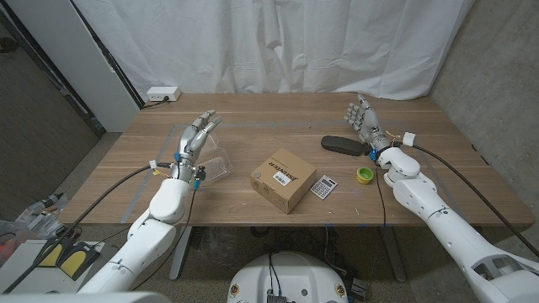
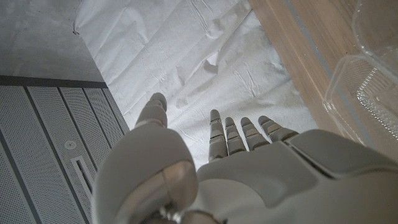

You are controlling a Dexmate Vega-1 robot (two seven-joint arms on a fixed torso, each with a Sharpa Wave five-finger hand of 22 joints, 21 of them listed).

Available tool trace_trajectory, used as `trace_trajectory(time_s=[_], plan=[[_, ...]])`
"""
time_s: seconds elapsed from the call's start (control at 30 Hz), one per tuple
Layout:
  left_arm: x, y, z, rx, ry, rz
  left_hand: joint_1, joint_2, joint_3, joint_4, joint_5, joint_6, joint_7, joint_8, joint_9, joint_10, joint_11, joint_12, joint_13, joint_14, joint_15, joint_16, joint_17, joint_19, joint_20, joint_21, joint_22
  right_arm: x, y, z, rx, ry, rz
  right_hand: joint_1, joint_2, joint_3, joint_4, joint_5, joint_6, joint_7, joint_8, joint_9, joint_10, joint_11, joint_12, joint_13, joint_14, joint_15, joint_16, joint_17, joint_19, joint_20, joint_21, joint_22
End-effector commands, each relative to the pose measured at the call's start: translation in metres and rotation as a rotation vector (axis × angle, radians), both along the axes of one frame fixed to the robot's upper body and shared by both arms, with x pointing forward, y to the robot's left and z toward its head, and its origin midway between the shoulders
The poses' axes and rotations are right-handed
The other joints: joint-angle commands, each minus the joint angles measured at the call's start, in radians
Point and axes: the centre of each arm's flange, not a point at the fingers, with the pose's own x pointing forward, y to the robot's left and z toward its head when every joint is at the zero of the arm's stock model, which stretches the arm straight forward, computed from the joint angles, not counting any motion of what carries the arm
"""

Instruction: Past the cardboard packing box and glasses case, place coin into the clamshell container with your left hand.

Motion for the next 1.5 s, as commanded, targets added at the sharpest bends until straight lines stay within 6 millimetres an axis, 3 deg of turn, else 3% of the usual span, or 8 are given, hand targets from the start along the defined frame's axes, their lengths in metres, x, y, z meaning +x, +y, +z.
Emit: trace_trajectory(time_s=[0.03,0.33,0.47,0.57,0.67,0.83,1.03,1.5], plan=[[-0.010,0.008,-0.001,0.034,-0.025,0.031,0.021,0.000,0.004,-0.011,-0.001,0.004,0.011,0.004,0.002,-0.007,-0.004,-0.005,0.003,0.002,0.007,-0.004,0.004,-0.008,-0.027,-0.001,0.002,0.000,0.004,0.005,-0.019,0.000,0.002,0.012,0.001,0.001,-0.003,-0.001,0.008,-0.001,0.005,0.004,0.009,0.000,0.004,0.006,0.008,0.002,0.002,0.006,0.010,0.002,0.000,0.005],[-0.006,0.005,0.005,0.068,-0.061,0.041,0.042,-0.015,0.001,-0.020,-0.003,0.004,0.021,-0.005,0.002,-0.029,0.012,-0.011,0.003,-0.012,0.007,-0.007,0.005,-0.022,-0.035,-0.003,0.002,-0.004,-0.004,0.002,-0.007,0.006,-0.016,0.012,0.001,-0.001,-0.004,-0.003,0.009,-0.001,0.005,0.005,0.016,0.000,0.006,0.006,0.014,0.001,0.004,0.006,0.019,-0.001,0.003,0.005],[-0.006,0.004,0.006,0.079,-0.068,0.050,0.057,-0.023,-0.001,-0.023,-0.003,0.006,0.023,-0.013,0.002,-0.071,0.012,-0.022,0.004,-0.041,0.010,-0.013,0.006,-0.034,-0.009,-0.004,0.003,-0.005,-0.005,0.002,-0.003,0.012,-0.025,0.012,0.001,-0.002,-0.005,-0.003,0.010,-0.002,0.005,0.005,0.016,0.000,0.005,0.006,0.015,0.000,0.004,0.006,0.020,-0.001,0.002,0.005],[-0.006,0.002,0.004,0.083,-0.071,0.058,0.066,-0.024,0.000,-0.024,-0.002,0.017,0.010,-0.013,0.002,-0.085,0.008,-0.024,0.004,-0.052,0.011,-0.013,0.006,-0.037,-0.007,-0.003,0.003,-0.006,-0.004,0.002,-0.006,0.014,-0.029,0.012,0.002,-0.002,-0.005,-0.004,0.010,-0.002,0.005,0.005,0.017,0.000,0.006,0.006,0.016,0.001,0.004,0.007,0.020,-0.001,0.002,0.005],[-0.004,-0.001,0.003,0.093,-0.064,0.054,0.090,-0.025,0.003,-0.027,0.002,0.037,-0.020,-0.014,0.002,-0.122,0.001,-0.026,0.004,-0.077,0.016,-0.013,0.007,-0.048,0.032,-0.002,0.004,-0.007,-0.003,0.001,-0.005,0.017,-0.028,0.011,0.002,-0.002,-0.005,-0.004,0.011,-0.002,0.005,0.005,0.017,0.000,0.006,0.006,0.015,0.001,0.004,0.007,0.020,-0.001,0.002,0.005],[-0.005,-0.004,0.003,0.108,-0.067,0.050,0.117,-0.020,0.010,-0.030,0.006,0.064,-0.052,-0.011,0.002,-0.150,-0.005,-0.026,0.004,-0.095,0.017,-0.012,0.008,-0.053,0.042,-0.001,0.005,-0.009,-0.003,-0.002,0.003,0.024,-0.033,0.011,0.003,-0.003,-0.006,-0.005,0.012,-0.002,0.005,0.005,0.018,-0.001,0.005,0.006,0.015,0.002,0.003,0.007,0.020,-0.001,0.002,0.005],[-0.010,-0.003,0.003,0.130,-0.066,0.059,0.152,-0.011,0.019,-0.034,0.009,0.061,-0.054,-0.020,0.002,-0.181,-0.009,-0.026,0.005,-0.125,0.023,-0.015,0.008,-0.066,0.066,-0.001,0.006,-0.010,-0.002,-0.004,0.007,0.027,-0.034,0.011,0.003,-0.003,-0.006,-0.005,0.014,-0.003,0.005,0.005,0.018,-0.001,0.005,0.006,0.015,0.002,0.003,0.007,0.020,0.000,0.001,0.005],[-0.037,-0.004,0.002,0.228,-0.066,0.211,0.227,0.006,0.038,-0.039,0.005,0.124,-0.064,-0.008,0.007,-0.181,-0.011,-0.010,0.005,-0.119,0.020,-0.003,0.007,-0.060,0.072,0.006,0.006,-0.005,0.004,-0.004,0.012,0.027,-0.025,0.009,0.005,-0.005,-0.006,-0.007,0.014,-0.005,0.004,0.005,0.018,-0.001,0.004,0.006,0.015,0.002,0.003,0.008,0.020,0.000,0.000,0.005]])
